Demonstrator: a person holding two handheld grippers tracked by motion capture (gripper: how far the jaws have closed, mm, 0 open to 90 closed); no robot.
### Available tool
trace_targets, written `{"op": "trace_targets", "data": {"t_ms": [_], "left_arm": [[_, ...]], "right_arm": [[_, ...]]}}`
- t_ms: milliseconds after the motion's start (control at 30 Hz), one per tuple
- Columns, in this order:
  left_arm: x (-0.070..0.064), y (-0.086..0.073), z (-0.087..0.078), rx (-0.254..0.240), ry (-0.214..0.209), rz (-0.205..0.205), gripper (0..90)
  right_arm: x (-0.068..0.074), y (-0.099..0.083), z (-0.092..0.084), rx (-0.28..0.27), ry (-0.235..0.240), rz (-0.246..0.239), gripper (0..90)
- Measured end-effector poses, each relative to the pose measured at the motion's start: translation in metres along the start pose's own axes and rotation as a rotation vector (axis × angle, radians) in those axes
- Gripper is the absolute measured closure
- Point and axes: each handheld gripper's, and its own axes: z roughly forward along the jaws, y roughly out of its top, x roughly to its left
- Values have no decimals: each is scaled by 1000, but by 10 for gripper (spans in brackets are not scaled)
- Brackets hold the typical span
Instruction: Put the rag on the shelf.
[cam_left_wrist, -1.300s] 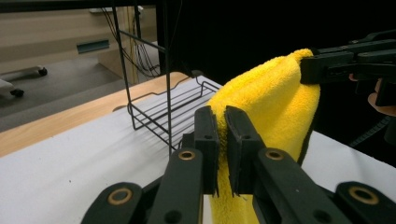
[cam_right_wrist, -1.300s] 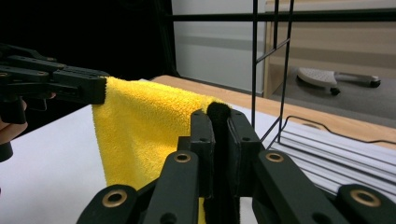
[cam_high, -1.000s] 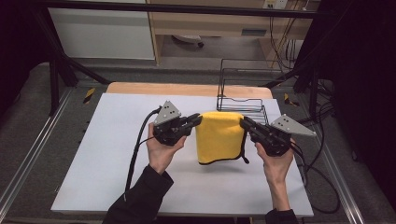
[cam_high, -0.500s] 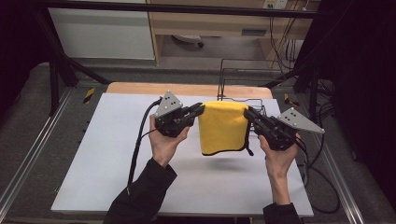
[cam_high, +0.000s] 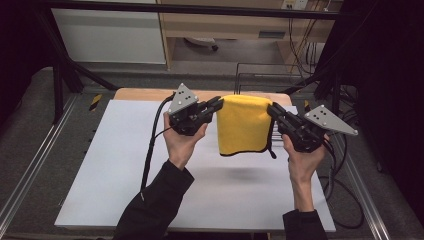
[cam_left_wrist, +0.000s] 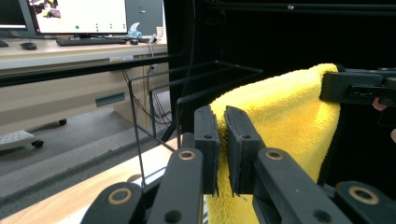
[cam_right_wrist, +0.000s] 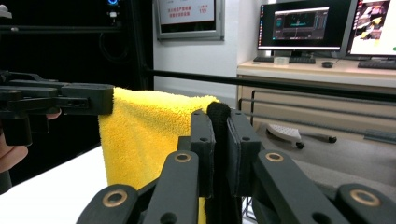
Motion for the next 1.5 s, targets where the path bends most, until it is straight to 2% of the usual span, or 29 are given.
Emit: {"op": "trace_targets", "data": {"t_ms": [167, 500, 1000, 1500], "left_arm": [[0, 12, 4, -21, 7, 15, 836], [2, 32, 13, -63, 3, 18, 836], [6, 59, 29, -106, 11, 5, 837], [9, 92, 46, -131, 34, 31, 837]], "right_arm": [[-2, 9, 0, -27, -12, -5, 831], [-7, 28, 1, -76, -42, -17, 830], [-16, 58, 9, -110, -86, -44, 831], [-29, 86, 18, -148, -114, -51, 831]]}}
